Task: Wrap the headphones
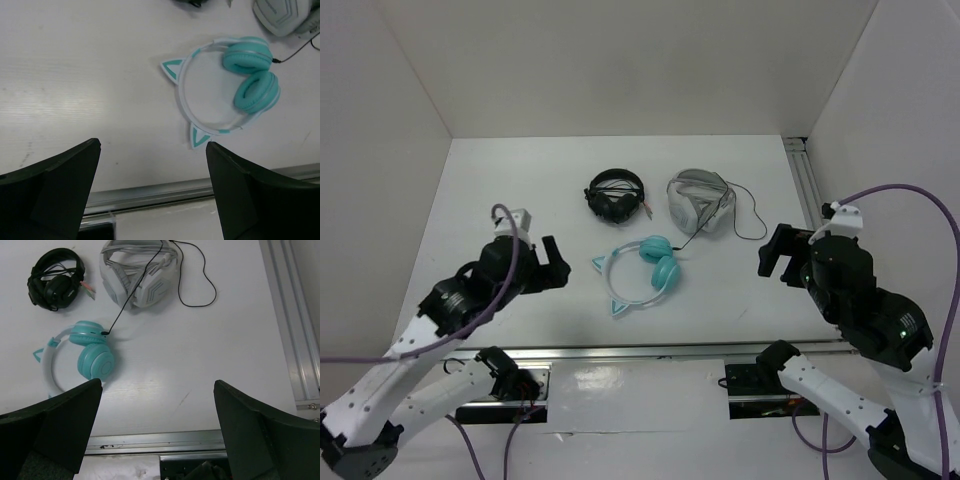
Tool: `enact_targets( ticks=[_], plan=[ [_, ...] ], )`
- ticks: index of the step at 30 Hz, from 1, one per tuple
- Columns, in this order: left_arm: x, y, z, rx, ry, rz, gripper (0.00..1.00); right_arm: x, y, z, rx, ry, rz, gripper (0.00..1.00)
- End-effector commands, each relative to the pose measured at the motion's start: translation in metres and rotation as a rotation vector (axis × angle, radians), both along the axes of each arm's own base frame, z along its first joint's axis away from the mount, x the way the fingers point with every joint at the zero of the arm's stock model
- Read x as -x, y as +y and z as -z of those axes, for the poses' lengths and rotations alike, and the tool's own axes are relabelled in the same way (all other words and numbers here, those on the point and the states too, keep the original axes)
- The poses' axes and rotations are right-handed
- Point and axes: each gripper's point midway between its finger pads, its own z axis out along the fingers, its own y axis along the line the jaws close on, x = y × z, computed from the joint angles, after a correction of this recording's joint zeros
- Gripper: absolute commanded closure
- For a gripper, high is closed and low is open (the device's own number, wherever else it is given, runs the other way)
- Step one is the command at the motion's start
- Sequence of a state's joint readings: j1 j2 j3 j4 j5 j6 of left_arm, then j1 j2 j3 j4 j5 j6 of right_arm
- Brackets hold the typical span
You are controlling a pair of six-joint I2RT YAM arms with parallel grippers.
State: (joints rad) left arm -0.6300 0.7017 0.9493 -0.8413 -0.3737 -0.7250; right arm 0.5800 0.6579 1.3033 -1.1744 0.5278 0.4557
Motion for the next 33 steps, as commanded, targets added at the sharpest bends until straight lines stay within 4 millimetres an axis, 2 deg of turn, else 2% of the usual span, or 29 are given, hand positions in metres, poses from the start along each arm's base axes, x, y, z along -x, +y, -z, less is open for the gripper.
enact_targets(
  ticks=[1,4,5,6,7,8,10,11,12,13,20,25,27,32,33],
  plan=[
    [-0.020,-0.062,0.030,0.141,0.071,0.132,0.00,-0.013,0.022,0.004,-0.046,-0.011,-0.058,0.00],
    [-0.035,-0.094,0.055,0.160,0.125,0.156,0.00,-0.016,0.035,0.016,-0.059,0.023,-0.107,0.00],
    [-0.043,-0.102,0.077,0.120,0.193,0.138,0.00,-0.019,0.040,0.021,-0.060,0.035,-0.120,0.00],
    [-0.049,-0.108,0.086,0.111,0.218,0.128,0.00,-0.020,0.043,0.019,-0.062,0.027,-0.136,0.00],
    [-0.053,-0.122,0.084,0.124,0.235,0.119,0.00,-0.019,0.045,0.023,-0.062,0.040,-0.146,0.00],
    [-0.058,-0.127,0.107,0.092,0.293,0.071,0.00,-0.020,0.047,0.021,-0.071,0.033,-0.154,0.00],
    [-0.060,-0.140,0.120,0.067,0.319,0.047,0.00,-0.021,0.048,0.023,-0.070,0.034,-0.154,0.00],
    [-0.066,-0.144,0.120,0.056,0.318,0.025,0.00,-0.021,0.048,0.023,-0.070,0.034,-0.154,0.00],
    [-0.071,-0.143,0.126,0.032,0.323,-0.007,0.00,-0.020,0.051,0.027,-0.071,0.046,-0.166,0.00],
    [-0.072,-0.141,0.142,0.005,0.359,-0.046,0.00,-0.018,0.051,0.026,-0.080,0.040,-0.174,0.00],
    [-0.072,-0.126,0.182,-0.100,0.417,-0.173,0.02,-0.010,0.050,0.021,-0.093,0.018,-0.199,0.00],
    [-0.066,-0.117,0.214,-0.171,0.474,-0.208,0.13,-0.008,0.050,0.020,-0.093,0.011,-0.212,0.00],
    [-0.065,-0.117,0.217,-0.172,0.481,-0.217,0.21,-0.008,0.050,0.023,-0.089,0.019,-0.211,0.00],
    [-0.048,-0.100,0.236,-0.192,0.521,-0.263,0.36,-0.008,0.050,0.020,-0.098,0.003,-0.212,0.00],
    [-0.048,-0.096,0.235,-0.187,0.521,-0.271,0.40,-0.008,0.050,0.020,-0.098,0.003,-0.212,0.00]
  ],
)
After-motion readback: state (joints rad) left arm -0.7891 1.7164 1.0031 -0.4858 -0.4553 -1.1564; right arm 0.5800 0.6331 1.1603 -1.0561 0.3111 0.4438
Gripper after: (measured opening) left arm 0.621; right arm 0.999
